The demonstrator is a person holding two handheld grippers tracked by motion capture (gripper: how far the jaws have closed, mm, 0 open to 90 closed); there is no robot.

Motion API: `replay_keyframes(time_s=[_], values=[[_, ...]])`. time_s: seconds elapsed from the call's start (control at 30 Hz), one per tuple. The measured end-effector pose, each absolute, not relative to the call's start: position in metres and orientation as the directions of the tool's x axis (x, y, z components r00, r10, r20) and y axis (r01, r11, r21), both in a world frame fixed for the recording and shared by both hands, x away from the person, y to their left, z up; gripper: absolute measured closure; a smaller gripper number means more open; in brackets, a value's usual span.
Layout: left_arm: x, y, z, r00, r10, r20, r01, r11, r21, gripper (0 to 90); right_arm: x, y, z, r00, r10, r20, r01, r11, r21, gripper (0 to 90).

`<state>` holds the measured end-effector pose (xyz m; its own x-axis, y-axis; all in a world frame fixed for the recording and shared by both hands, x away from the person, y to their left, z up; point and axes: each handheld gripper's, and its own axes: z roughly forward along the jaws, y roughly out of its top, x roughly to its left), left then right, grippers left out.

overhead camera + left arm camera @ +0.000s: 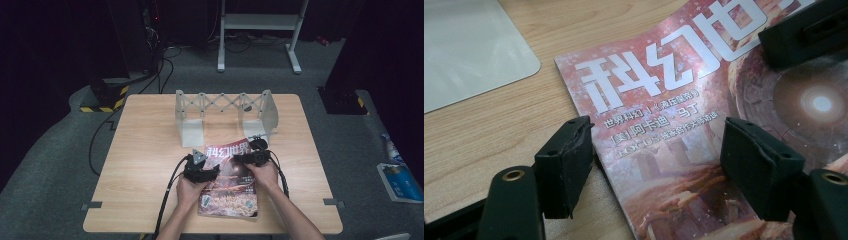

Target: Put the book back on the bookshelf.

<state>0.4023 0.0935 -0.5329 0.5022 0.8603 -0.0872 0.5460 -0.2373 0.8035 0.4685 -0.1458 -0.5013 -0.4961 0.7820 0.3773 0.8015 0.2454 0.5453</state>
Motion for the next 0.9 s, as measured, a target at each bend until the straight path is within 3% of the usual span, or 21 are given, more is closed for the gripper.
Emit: replay_keyframes(time_s=[0.37,0.9], values=[[0.403,0.096,-0.533,0.509,0.854,-0.105,0.552,-0.23,0.802,28.1,0.467,-0.153,-0.499,-0.531,0.747,0.4,0.785,0.257,0.563,79.7],[0.405,0.101,-0.533,0.531,0.829,-0.176,0.569,-0.195,0.799,19.0,0.454,-0.161,-0.489,-0.632,0.662,0.404,0.713,0.292,0.638,84.0]])
